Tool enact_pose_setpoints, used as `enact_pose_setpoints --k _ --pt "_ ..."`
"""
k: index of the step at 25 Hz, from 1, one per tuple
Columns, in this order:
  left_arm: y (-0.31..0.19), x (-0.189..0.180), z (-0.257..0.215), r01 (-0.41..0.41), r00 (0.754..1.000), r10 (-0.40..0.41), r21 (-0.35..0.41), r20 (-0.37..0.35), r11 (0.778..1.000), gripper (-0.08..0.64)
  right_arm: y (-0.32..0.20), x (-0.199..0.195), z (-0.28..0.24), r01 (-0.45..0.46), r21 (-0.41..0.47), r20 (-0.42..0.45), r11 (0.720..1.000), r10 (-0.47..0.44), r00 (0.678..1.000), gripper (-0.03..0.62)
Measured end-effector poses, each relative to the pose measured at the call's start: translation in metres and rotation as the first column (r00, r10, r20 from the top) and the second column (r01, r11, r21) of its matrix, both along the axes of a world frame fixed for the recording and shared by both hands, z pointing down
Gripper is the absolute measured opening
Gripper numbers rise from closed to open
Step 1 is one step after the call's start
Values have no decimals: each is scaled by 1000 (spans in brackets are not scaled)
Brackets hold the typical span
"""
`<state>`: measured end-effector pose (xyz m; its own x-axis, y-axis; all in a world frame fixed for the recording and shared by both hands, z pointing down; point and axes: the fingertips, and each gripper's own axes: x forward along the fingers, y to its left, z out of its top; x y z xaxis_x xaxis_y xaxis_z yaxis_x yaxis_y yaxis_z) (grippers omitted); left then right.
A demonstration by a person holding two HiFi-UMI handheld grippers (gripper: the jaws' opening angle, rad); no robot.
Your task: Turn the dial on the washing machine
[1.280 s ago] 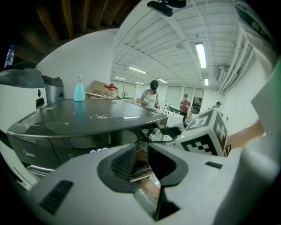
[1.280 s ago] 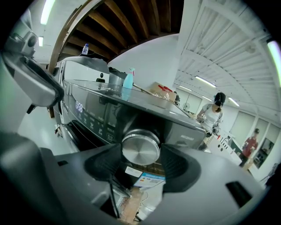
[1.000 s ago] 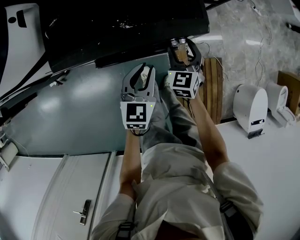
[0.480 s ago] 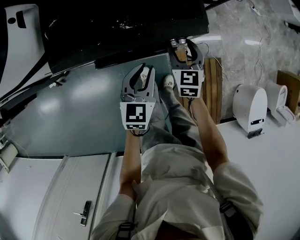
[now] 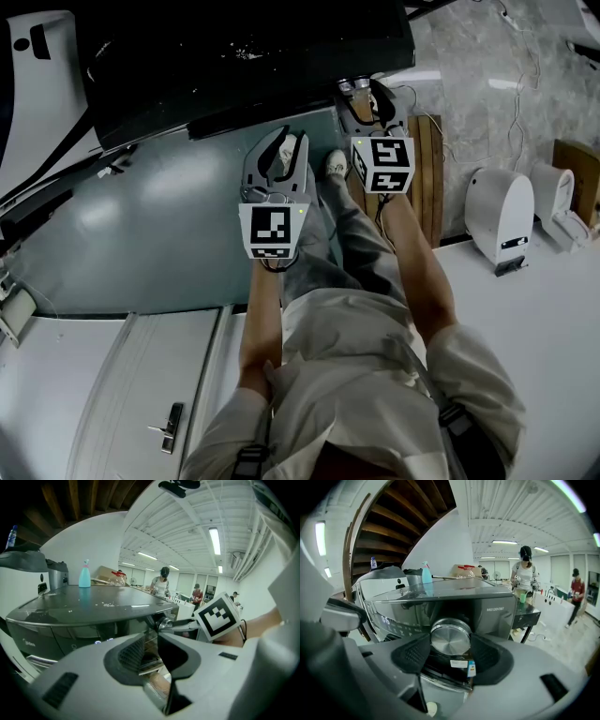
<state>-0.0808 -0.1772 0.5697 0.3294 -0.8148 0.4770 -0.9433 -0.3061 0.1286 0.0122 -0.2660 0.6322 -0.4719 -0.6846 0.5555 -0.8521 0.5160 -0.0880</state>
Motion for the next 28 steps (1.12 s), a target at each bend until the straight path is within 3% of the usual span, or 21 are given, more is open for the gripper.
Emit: enact_pose_setpoints --k 14,28 --pt "-3 4 1 2 1000 -2 -1 -3 1000 95 -1 3 2 -15 -126 203 992 41 978 270" --pt "-4 10 2 2 1000 -2 -4 -8 1000 95 -3 5 3 4 -256 414 967 106 904 269"
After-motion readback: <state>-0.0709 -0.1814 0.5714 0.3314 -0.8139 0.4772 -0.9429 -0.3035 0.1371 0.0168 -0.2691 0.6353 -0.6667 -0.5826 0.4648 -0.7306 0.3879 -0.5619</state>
